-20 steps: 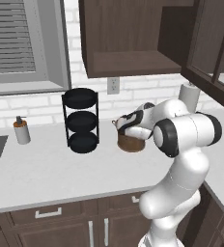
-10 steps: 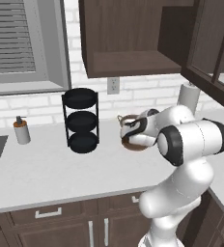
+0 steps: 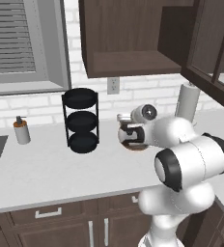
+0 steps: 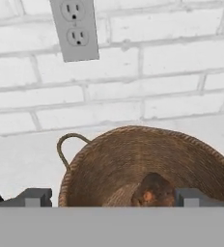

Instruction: Open the cabinet, pick up the bread from the cabinet and place it in the basket. Then move the basket to the dining counter.

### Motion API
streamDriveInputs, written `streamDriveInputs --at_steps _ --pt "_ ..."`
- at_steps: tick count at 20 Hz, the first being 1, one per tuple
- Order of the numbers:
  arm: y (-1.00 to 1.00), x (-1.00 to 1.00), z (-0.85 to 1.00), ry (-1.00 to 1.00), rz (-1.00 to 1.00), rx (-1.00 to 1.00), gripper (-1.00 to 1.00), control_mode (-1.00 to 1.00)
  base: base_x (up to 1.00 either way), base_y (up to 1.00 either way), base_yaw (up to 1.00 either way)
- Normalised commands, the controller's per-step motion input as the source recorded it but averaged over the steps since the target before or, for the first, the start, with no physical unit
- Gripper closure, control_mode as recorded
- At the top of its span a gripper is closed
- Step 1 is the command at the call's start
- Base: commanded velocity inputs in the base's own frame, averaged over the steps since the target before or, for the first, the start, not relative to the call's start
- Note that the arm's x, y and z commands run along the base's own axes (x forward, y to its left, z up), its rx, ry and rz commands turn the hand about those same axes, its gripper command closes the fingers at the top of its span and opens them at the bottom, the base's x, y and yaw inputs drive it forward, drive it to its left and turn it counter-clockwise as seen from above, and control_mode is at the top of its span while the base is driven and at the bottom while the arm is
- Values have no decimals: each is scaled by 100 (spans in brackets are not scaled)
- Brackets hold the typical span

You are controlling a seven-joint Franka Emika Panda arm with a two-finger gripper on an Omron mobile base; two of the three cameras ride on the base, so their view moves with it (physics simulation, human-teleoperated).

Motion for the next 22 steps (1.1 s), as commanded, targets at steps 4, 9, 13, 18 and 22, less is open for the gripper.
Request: streamDriveInputs --at_steps 4,9,13,18,22 --pt "37 -31 65 -1 -6 11 -100 -100 0 0 0" --pt "27 -49 48 0 -10 28 -100 -100 0 0 0" --pt "1 -62 22 0 -11 32 -100 -100 0 0 0" --pt "0 -61 10 0 -15 30 -100 -100 0 0 0" --pt "1 -47 2 0 -34 16 -100 -100 0 0 0"
